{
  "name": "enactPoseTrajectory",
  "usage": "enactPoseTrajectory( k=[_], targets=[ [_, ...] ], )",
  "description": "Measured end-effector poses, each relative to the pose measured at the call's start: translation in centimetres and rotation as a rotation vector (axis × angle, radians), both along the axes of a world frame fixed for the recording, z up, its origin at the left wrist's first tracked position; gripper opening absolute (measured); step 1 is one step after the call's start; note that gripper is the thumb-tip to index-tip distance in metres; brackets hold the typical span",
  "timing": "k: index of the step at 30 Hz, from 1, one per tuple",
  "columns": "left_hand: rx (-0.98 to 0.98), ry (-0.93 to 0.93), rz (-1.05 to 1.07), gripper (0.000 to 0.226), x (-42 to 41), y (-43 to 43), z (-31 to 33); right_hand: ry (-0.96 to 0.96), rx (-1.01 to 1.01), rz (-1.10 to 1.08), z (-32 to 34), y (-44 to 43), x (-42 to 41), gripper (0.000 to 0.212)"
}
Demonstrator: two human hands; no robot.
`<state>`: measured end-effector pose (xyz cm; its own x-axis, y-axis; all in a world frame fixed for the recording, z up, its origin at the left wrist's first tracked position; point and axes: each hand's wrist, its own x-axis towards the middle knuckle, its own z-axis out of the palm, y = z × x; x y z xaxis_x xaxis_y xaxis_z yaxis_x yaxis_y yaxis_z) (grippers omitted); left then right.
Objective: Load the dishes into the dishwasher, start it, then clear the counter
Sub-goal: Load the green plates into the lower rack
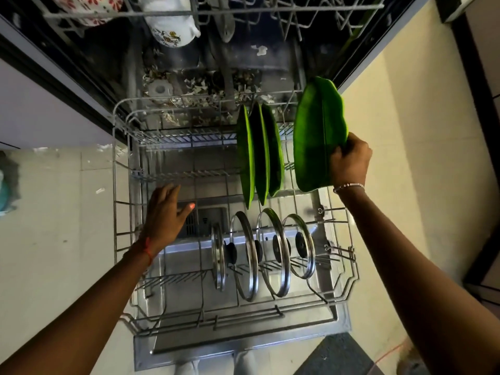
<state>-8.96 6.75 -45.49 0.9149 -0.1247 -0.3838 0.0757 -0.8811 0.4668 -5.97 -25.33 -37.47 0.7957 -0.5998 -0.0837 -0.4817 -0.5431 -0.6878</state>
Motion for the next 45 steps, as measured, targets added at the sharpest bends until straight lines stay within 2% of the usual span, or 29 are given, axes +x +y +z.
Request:
enactPoseTrajectory(
  k=[4,16,28,36,40,45],
  targets=[
    [0.098,0.041,-0.066,0.063,-0.1,0.9,-1.1,0.108,-0.047,0.06,-0.9,0.8,0.7,0.029],
    [0.118,0.072,-0.058,0.061,-0.5,2.2,-2.3,0.264,-0.123,0.123,-2.8,2.7,1.9,0.029],
    [0.132,0.073,-0.047,0.061,-0.4,2.9,-2.8,0.269,-0.134,0.133,-3.3,3.3,2.9,0.027],
    [0.167,0.058,-0.073,0.06,0.2,3.7,-3.4,0.191,-0.238,0.114,-2.3,1.5,2.8,0.033],
    [0.185,0.069,-0.076,0.062,0.7,4.1,-3.4,0.182,-0.185,0.072,-2.5,1.1,2.9,0.032],
    [0.2,0.072,-0.082,0.063,1.2,4.1,-3.0,0.198,-0.193,0.122,-2.8,2.1,2.7,0.032]
  ],
)
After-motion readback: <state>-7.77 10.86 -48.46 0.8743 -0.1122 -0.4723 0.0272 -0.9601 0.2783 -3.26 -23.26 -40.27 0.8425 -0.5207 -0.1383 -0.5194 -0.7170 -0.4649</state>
